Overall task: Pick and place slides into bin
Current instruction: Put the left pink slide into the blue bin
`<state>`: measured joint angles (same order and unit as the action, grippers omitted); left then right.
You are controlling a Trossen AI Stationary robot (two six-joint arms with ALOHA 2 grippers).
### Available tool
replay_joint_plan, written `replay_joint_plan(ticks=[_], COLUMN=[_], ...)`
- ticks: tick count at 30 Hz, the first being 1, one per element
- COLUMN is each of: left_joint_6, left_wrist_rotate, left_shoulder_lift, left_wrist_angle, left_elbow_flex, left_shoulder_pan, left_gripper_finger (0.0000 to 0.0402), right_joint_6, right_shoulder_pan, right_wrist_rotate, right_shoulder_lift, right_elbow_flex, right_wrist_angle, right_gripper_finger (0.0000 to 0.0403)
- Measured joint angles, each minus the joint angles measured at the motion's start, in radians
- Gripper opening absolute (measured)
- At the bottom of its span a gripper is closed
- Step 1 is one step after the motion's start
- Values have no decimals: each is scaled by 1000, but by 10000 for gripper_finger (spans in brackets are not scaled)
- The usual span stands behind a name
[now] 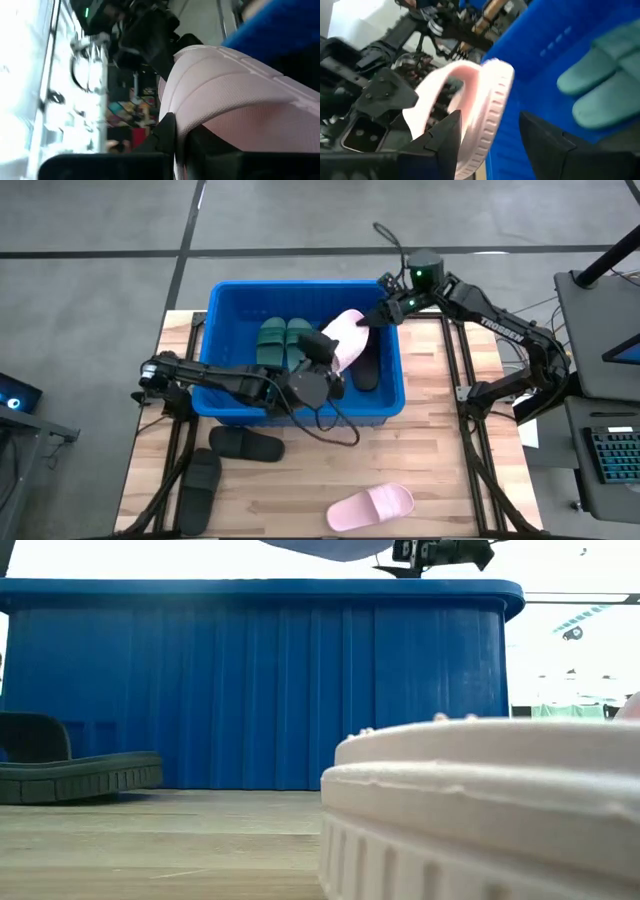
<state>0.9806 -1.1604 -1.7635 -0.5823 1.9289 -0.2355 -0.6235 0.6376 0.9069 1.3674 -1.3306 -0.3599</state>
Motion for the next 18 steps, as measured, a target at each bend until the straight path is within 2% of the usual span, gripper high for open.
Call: replay_joint_plan(ticks=[5, 9, 12, 15, 18], left_joint_6=[-209, -392, -425, -420, -419], left_wrist_rotate=[52, 91, 41, -125, -154], left_shoulder_lift=[60, 163, 264, 333, 373], left_wrist_angle=[-2, -5, 5, -10, -48], left_elbow_flex=[8, 7, -2, -30, -61], left_shoulder_pan=[7, 12, 14, 14, 25], left_gripper_finger=[0, 0, 0, 0, 0], right_joint_6=[8, 9, 36, 60, 61], right_shoulder_pan=[4, 4, 14, 42, 79], right_wrist_rotate=[-14, -14, -14, -15, -20], right_shoulder_lift=[0, -7, -36, -91, -146], right_elbow_flex=[-85, -150, -196, -236, -253], right_wrist_angle=[-1, -7, -9, -2, 0], right_gripper_finger=[181, 177, 177, 177, 177])
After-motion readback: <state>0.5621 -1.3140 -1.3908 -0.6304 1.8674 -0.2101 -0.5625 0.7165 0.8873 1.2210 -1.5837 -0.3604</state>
